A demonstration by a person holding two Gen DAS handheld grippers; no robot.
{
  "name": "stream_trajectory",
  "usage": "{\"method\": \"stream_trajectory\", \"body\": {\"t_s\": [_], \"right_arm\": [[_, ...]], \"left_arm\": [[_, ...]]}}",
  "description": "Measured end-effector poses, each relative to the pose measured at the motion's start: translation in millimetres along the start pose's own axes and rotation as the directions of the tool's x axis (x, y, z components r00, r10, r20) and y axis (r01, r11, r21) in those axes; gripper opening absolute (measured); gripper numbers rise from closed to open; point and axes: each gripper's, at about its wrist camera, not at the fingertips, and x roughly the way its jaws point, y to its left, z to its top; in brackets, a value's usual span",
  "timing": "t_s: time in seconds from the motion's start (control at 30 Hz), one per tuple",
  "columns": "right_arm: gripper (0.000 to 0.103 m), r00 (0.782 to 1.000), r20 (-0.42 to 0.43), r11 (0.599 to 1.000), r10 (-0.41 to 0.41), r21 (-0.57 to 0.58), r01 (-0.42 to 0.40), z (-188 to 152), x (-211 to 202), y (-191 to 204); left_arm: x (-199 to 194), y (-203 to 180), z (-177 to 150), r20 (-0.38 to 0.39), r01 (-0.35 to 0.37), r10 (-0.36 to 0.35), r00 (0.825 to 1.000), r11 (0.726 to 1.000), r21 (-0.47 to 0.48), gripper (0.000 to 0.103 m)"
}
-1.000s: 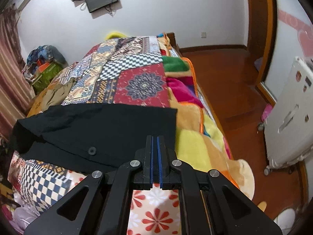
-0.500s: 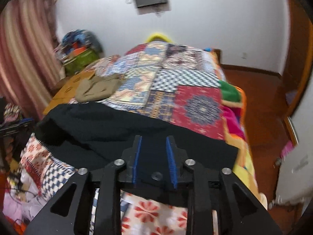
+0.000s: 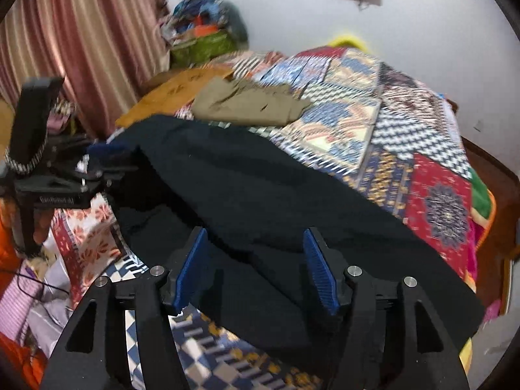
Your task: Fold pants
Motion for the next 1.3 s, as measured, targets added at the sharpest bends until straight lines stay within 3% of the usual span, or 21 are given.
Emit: {"method": "stream_trajectory", "body": {"t_s": [0.07,0.27,0.47,0.53,0.77,1.0,1.3], "right_arm": [[0.063,0.999,-0.032,1.000,-0.009,-0.019,0.008,-0.3,13.7,4.7],[0.062,0.996,-0.079,0.999,-0.033,-0.040,0.030,-8.8,36.6,6.0],[0.022,0.997,-0.069,0.998,0.025,0.060,-0.021,-10.7,32.3,-6.4],[0.019,0.998,-0.055,0.998,0.033,0.063,-0.030,-9.2,28.9,-7.3],[0.016,0.999,-0.016,0.999,0.037,0.037,-0.036,-5.4,9.6,-3.2],[0.015,0.999,-0.032,0.999,0.043,-0.015,-0.044,-9.9,-10.2,2.8],[0.013,0.991,-0.115,0.997,0.070,-0.006,-0.071,-33.1,-3.2,7.8]], "left_arm": [[5.0,3.6,1.2,-0.007,0.025,-0.025,1.000,0.999,-0.026,0.066],[14.8,2.1,2.0,-0.013,0.049,-0.050,0.999,0.998,-0.031,0.066],[18.6,0.3,1.4,-0.021,0.072,-0.073,0.997,0.997,-0.036,0.063],[17.0,-2.3,1.0,-0.020,0.084,-0.085,0.996,0.996,-0.032,0.058],[5.0,-17.5,-2.3,-0.010,0.083,-0.083,0.997,0.996,0.032,0.035],[-4.4,-31.1,-17.8,-0.021,0.087,-0.086,0.996,0.993,0.080,0.029],[4.3,-31.2,-43.6,-0.082,0.114,-0.110,0.991,0.992,0.049,0.026]]}}
